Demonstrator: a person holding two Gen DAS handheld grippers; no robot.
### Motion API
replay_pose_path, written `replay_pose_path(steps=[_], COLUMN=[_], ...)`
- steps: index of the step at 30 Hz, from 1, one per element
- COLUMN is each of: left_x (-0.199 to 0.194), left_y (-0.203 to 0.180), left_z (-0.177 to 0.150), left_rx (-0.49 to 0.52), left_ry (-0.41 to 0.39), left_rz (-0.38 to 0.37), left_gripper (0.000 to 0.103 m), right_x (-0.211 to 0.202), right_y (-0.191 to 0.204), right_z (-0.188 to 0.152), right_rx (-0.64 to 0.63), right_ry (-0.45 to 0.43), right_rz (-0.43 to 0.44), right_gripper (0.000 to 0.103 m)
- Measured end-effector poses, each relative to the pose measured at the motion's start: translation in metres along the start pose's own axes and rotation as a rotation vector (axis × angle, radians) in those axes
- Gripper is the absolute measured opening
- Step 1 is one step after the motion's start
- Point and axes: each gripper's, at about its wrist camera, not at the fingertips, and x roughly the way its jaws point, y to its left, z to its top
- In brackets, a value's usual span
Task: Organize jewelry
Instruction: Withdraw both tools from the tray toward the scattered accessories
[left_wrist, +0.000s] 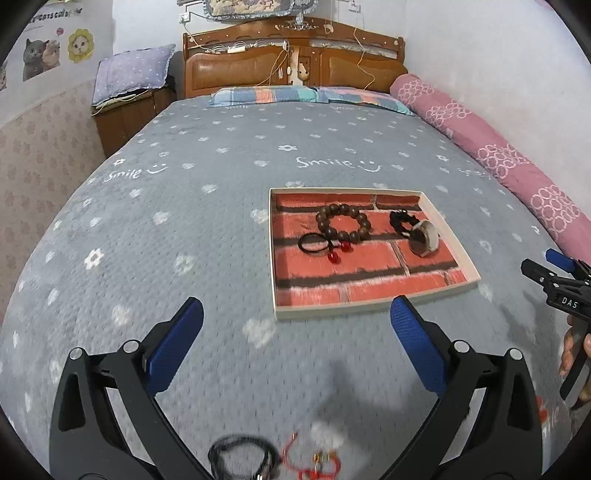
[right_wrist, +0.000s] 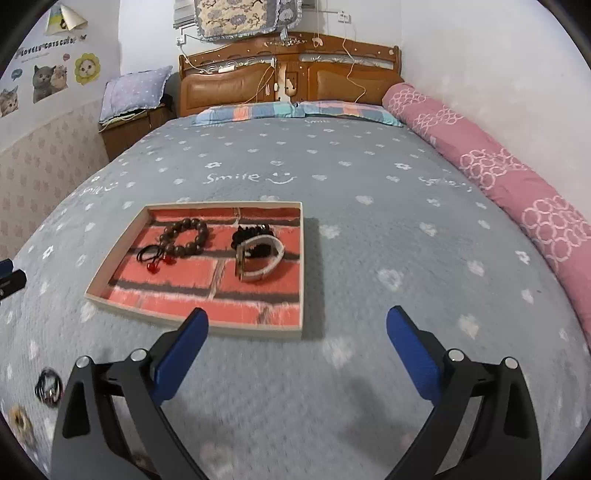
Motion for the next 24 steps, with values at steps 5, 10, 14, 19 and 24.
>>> replay_pose_path(steps=[5, 10, 14, 19, 24], left_x=[-0.030, -0.058, -0.075, -0.093, -0.106], left_y=[0.003, 0.005, 0.010, 0.015, 0.020], left_z=[-0.036, -0.080, -0.113, -0.154, -0.193], left_rx=[0.012, 0.008, -0.014, -0.031, -0.031], left_ry=[-0.028, -0.051, -0.069, -0.089, -0.107], left_rz=[0.029, 0.035, 0.047, 0.073, 0.102], left_gripper=[0.098, 0.098, 0.098, 0.098, 0.098], right_x=[-0.044, -0.074, -0.089, -0.104, -0.110], right_y=[-0.004, -0.009, -0.015, -0.020, -0.031], right_z=[-0.029, -0.071, -0.102, -0.143, -0.177], right_rx=[-0.008, -0.017, -0.003, 0.012, 0.038], right_ry=[-0.047, -0.072, -0.084, -0.104, -0.114], right_rz=[-0.009, -0.019, -0.035, -0.040, -0.063], right_gripper=[0.097, 0.097, 0.097, 0.097, 0.097])
